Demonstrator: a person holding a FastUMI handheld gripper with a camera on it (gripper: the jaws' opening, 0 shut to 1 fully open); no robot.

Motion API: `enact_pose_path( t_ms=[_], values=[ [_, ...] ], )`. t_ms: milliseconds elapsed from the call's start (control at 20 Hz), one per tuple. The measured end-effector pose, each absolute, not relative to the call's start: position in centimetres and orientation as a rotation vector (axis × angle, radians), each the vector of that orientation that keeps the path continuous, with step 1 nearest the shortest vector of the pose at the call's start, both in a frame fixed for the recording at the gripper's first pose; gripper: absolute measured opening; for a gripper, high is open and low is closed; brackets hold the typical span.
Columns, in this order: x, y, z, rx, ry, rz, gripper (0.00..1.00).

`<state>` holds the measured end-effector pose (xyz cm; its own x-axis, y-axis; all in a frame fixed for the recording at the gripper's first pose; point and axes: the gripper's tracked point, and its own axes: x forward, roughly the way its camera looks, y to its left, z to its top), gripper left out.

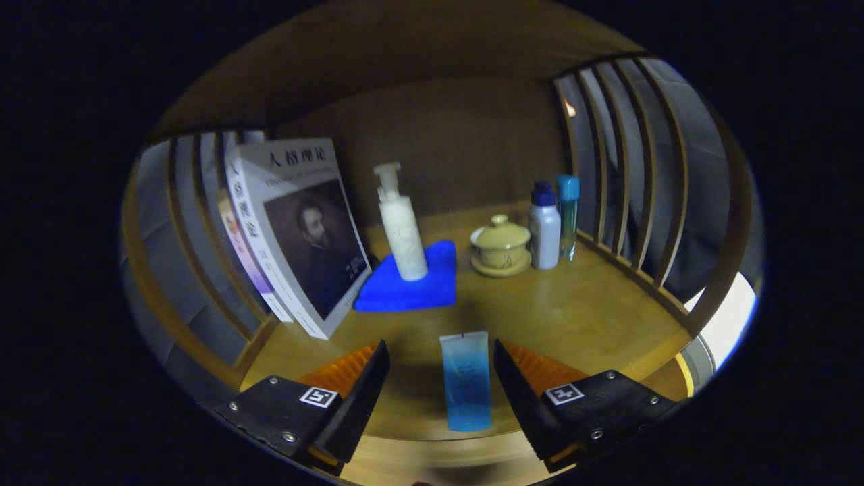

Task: Pull open the drawer, take out the items inside it, and place them on the countertop above the cabinet.

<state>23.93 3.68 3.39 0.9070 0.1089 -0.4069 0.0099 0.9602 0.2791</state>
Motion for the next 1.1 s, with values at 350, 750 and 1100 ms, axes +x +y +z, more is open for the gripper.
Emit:
enact_pose_path(
  t_ms=[350, 750, 1100],
  values=[
    [18.0, 1.8, 10.0, 0.175, 0.208, -0.022, 0.95],
    [10.1, 1.5, 14.6, 0.132, -0.026, -0.067, 0.95],
    [3.8, 0.9, 14.8, 0.123, -0.088, -0.096, 0.95]
  ],
)
